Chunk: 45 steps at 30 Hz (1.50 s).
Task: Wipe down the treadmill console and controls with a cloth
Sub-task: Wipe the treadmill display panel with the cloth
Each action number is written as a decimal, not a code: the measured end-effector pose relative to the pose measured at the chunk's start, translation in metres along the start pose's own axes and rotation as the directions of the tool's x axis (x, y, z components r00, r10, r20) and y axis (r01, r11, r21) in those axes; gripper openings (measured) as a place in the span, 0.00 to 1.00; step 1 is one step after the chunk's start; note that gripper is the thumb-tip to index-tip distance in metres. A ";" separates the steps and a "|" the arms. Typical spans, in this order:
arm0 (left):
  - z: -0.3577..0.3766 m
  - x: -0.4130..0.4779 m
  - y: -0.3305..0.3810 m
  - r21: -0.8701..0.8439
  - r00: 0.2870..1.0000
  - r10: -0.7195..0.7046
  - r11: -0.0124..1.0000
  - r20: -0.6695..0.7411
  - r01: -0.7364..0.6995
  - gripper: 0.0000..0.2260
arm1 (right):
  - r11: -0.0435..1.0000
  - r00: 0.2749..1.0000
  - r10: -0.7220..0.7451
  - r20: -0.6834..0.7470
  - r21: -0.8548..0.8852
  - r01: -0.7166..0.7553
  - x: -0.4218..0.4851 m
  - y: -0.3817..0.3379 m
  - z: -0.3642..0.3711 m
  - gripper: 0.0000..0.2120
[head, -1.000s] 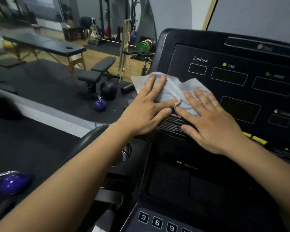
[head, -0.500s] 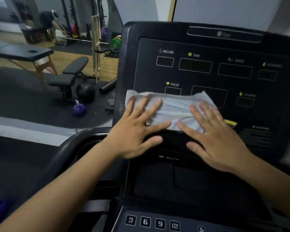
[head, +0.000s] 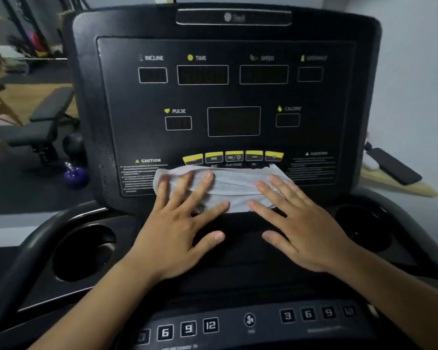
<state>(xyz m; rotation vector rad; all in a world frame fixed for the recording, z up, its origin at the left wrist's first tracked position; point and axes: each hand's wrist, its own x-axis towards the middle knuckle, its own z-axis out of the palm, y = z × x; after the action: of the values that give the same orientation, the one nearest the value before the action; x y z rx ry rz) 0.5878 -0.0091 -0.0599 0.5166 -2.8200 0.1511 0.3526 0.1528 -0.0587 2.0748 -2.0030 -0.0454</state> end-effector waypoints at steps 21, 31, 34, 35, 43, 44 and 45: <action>0.012 0.117 0.117 0.104 0.979 0.201 0.975 -0.017 -0.198 0.28 | 0.961 0.929 0.261 -0.262 0.162 -0.224 -0.078 0.110 0.026 0.29; -0.046 0.213 0.091 0.197 0.971 0.119 0.977 -0.205 -0.078 0.28 | 0.931 0.842 0.359 -0.403 0.218 -0.292 0.015 0.155 -0.049 0.34; -0.068 0.230 0.074 0.214 0.968 0.095 0.976 -0.233 -0.044 0.28 | 0.943 0.843 0.331 -0.423 0.184 -0.278 0.042 0.163 -0.073 0.34; -0.075 0.233 0.067 0.220 0.967 0.090 0.975 -0.237 -0.037 0.28 | 0.948 0.845 0.318 -0.431 0.169 -0.271 0.050 0.163 -0.081 0.34; -0.103 0.198 -0.007 0.187 0.946 -0.072 0.973 -0.317 0.136 0.27 | 0.981 0.876 0.192 -0.442 0.098 -0.165 0.106 0.127 -0.110 0.34; -0.105 0.189 -0.019 0.192 0.945 -0.084 0.970 -0.316 0.150 0.27 | 0.986 0.884 0.166 -0.437 0.087 -0.142 0.113 0.118 -0.112 0.33; -0.107 0.180 -0.031 0.196 0.944 -0.099 0.966 -0.313 0.166 0.27 | 0.990 0.892 0.142 -0.430 0.079 -0.119 0.120 0.108 -0.115 0.33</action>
<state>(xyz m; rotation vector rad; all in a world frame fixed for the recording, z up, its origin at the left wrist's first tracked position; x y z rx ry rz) 0.4632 -0.0814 0.0946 0.6693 -2.4739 0.4772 0.2755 0.0509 0.0931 1.7704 -1.8659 0.4595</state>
